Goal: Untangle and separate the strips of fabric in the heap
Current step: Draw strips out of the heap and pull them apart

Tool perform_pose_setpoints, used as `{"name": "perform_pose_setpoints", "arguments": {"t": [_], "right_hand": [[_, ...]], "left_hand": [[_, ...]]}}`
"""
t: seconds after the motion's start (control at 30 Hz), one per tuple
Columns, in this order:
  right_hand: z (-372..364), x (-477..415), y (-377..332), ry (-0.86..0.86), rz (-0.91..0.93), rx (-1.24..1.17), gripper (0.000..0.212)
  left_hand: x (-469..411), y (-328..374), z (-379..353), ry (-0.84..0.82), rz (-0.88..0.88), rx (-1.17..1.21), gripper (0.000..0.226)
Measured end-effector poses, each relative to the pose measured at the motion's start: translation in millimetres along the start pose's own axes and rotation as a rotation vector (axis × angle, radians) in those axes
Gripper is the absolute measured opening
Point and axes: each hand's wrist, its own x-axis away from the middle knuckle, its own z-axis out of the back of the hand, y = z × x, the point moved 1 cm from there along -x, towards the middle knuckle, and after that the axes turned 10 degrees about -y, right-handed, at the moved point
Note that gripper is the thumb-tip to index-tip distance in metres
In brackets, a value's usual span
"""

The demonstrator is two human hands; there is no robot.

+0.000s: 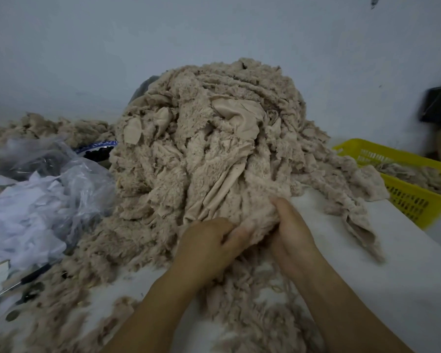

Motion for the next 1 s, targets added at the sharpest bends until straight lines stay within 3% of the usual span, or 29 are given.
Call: {"name": "perform_pose_setpoints", "arguments": {"t": [0.17, 0.27, 0.37, 0.47, 0.53, 0.63, 0.73, 0.83, 0.93, 1.0], "right_hand": [[8, 3, -22, 0.038, 0.115, -0.223, 0.027], [11, 4, -28, 0.042, 0.17, -0.216, 0.025], [10, 2, -18, 0.028, 0.165, -0.064, 0.022], [5, 6, -6, 0.045, 0.13, 0.353, 0.053], [-2, 11, 3, -0.019, 0.195, 0.682, 0.032], [-14, 19, 18, -0.257, 0.239, 1.025, 0.028], [-22, 20, 24, -0.439, 0.335, 1.269, 0.037], [-29, 20, 27, -0.546, 0.375, 1.394, 0.043], [-29, 23, 27, -0.582, 0.39, 1.324, 0.04], [-24, 23, 20, -0.451, 0.426, 1.117, 0.033]], "left_hand": [[-2, -31, 20, 0.211, 0.352, -0.03, 0.061], [-4, -35, 19, 0.256, 0.41, -0.008, 0.059], [-5, -31, 17, 0.367, 0.326, -0.106, 0.044], [-3, -15, 22, 0.522, 0.059, 0.033, 0.03], [-1, -2, 18, 0.407, -0.002, 0.275, 0.036], [-2, 5, 7, 0.024, 0.235, 0.77, 0.024], [-7, -8, 8, -0.016, 0.427, 1.036, 0.024], [-6, -10, 11, -0.088, 0.368, 1.29, 0.033], [-4, -5, 9, 0.005, 0.323, 1.183, 0.016], [-6, -10, 8, 0.151, 0.213, 0.759, 0.026]]}}
